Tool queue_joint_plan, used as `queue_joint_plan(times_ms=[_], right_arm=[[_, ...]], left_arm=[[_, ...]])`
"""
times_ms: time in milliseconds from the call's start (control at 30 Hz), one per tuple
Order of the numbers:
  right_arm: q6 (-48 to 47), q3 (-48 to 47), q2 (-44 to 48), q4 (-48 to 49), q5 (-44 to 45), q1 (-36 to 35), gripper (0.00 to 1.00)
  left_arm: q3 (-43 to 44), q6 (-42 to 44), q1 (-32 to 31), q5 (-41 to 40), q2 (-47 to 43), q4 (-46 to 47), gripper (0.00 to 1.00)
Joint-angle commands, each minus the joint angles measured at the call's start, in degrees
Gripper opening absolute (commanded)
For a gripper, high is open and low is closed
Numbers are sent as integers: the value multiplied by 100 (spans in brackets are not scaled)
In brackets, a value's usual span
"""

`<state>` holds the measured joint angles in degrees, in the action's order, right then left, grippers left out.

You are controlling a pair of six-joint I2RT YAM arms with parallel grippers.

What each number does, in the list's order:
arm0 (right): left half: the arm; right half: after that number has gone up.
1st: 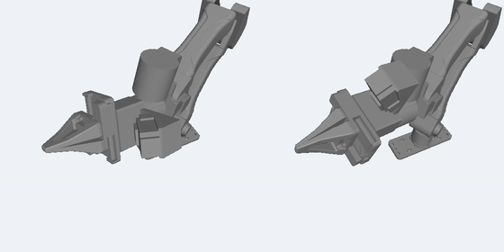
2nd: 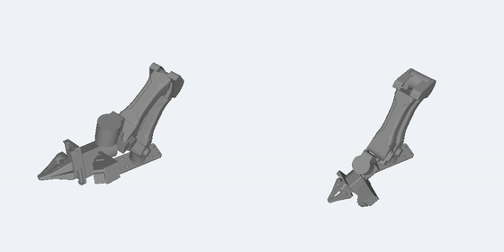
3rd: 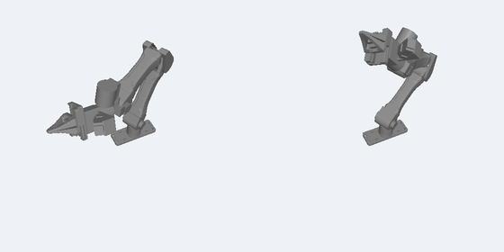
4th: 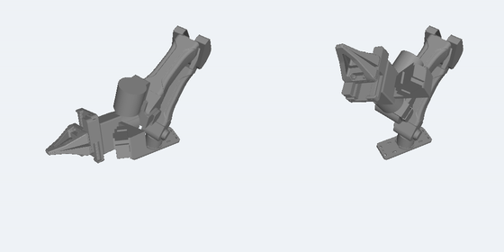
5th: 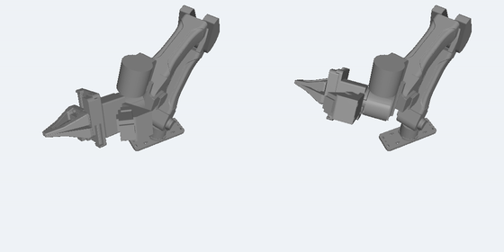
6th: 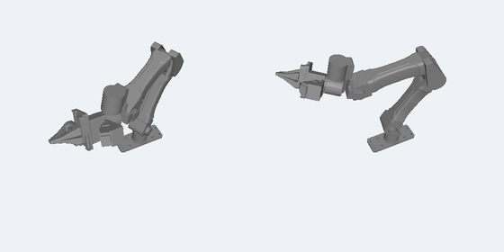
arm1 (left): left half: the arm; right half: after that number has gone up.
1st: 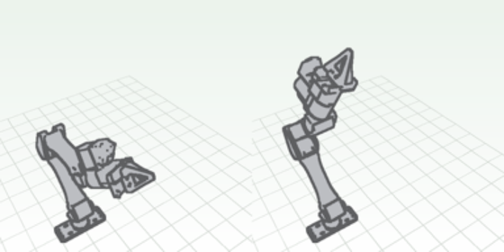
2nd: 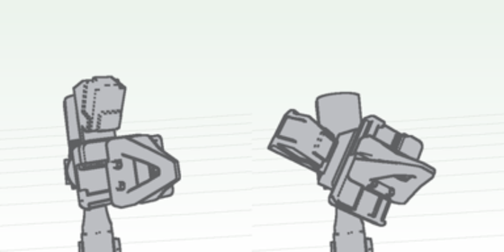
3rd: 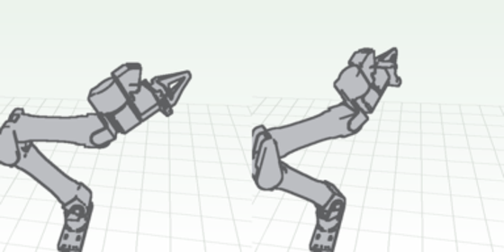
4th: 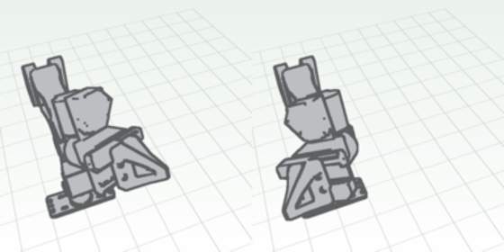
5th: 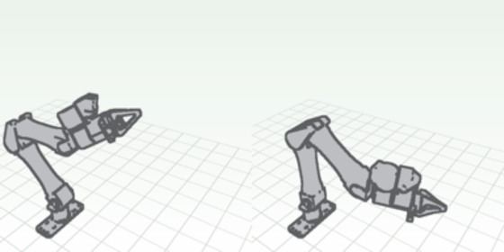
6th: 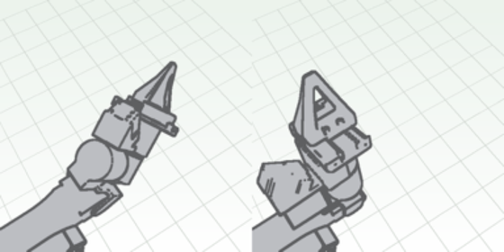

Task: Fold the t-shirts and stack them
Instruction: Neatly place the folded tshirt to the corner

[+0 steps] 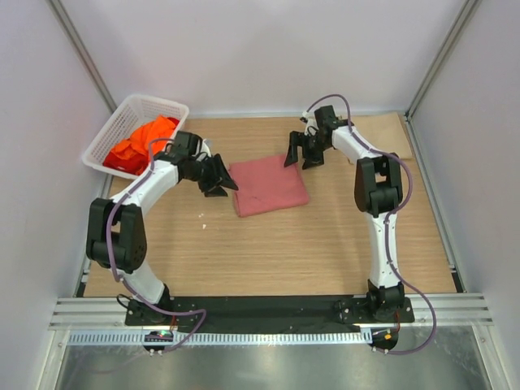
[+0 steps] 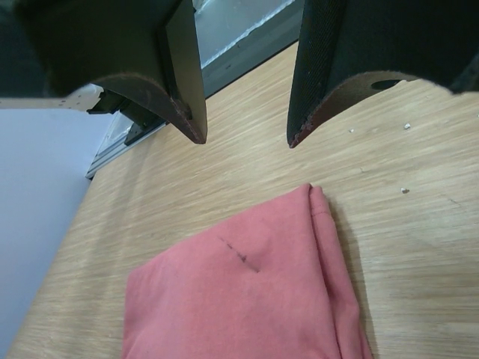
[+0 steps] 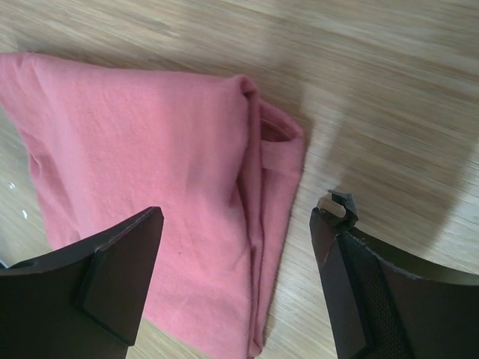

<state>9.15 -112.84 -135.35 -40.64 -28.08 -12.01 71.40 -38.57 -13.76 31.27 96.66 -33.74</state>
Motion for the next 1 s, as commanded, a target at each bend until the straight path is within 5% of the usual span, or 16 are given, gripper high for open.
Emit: queue_joint_plan(times_ms=[0,233,433,567,967], right_arm=[[-124,-37,-141,-120,416,-187,85],[-89,-54,-378,-242,768,-486,70],[17,-89,-633,-365,918,-688,39],[96,-159,-519,-418,1049,-689,2],[-554,-1547,615,-2209,2358,-680,2]], left_arm=[[-38,-19,-13,72,-420,139,49],[-222,-19,13,90,-640,157,50],[-354,7,66,134,-736,139,50],[-416,-28,84,160,-824,148,50],[-442,-72,145,169,-991,-19,50]])
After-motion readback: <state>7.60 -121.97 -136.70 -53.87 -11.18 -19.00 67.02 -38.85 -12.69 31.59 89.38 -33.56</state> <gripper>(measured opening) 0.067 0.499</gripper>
